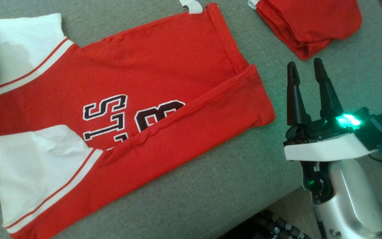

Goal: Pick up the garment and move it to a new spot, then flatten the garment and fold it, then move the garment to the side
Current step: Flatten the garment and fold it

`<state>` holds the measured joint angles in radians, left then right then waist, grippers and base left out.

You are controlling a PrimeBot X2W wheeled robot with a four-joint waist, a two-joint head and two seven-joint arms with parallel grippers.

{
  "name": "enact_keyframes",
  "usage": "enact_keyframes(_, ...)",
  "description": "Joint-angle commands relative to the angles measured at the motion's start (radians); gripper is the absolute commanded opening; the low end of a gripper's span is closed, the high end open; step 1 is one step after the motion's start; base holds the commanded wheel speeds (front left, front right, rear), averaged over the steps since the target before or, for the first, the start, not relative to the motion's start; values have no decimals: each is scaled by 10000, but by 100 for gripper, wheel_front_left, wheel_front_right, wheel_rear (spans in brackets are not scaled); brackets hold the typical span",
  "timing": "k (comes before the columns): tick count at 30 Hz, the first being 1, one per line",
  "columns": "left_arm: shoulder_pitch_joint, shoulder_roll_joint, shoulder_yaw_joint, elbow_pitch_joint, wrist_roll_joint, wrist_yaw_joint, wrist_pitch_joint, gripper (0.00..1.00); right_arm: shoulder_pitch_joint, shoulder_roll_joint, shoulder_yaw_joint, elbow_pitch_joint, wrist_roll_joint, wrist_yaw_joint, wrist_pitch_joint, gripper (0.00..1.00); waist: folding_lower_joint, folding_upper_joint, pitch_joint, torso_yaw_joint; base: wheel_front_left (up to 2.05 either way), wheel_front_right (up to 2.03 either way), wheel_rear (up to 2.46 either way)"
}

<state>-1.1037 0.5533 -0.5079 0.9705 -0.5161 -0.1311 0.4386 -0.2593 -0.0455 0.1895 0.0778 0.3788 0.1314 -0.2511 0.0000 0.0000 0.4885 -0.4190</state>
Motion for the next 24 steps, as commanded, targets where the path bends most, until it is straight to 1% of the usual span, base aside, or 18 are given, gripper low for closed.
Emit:
enact_keyframes(1,-6,201,177,-8,-190,25,416,0,-125,-47,38,-331,9,-7,-106,100,0,0,-22,71,0,0,0)
enact_keyframes(3,9,118,96,-144,-318,15,401,0,-149,-47,-99,-300,-75,-7,-106,100,0,0,-84,193,0,0,0)
enact_keyframes(6,39,-26,12,-401,-375,11,-132,0,-218,-47,-357,-196,-335,-7,-106,100,0,0,-272,460,0,0,0)
enact_keyframes(7,39,-26,12,-401,-375,11,-132,0,-218,-47,-357,-196,-335,-7,-106,100,0,0,-272,460,0,0,0)
enact_keyframes(12,125,-447,-232,-967,-340,7,-1664,0,-373,-47,-780,155,-1037,-7,-107,100,0,0,-792,1117,0,0,0)
enact_keyframes(15,241,-792,-387,-1363,-253,6,-2661,0,-504,-47,-1073,495,-1511,-7,-97,100,0,0,-1134,1673,0,0,0)
enact_keyframes(20,718,-1287,-702,-2193,-37,36,-3835,0,-1034,-47,-1681,776,-2403,-7,676,100,0,0,-1560,2634,0,0,0)
enact_keyframes(22,1014,-1403,-831,-2657,71,146,-4145,0,-1284,-98,-2004,775,-2726,-7,1153,100,0,0,-1705,2976,0,0,0)
enact_keyframes(24,1347,-1467,-832,-3233,70,345,-4400,0,-1535,-256,-2317,671,-2772,-7,1638,100,0,0,-1772,3244,0,0,0)
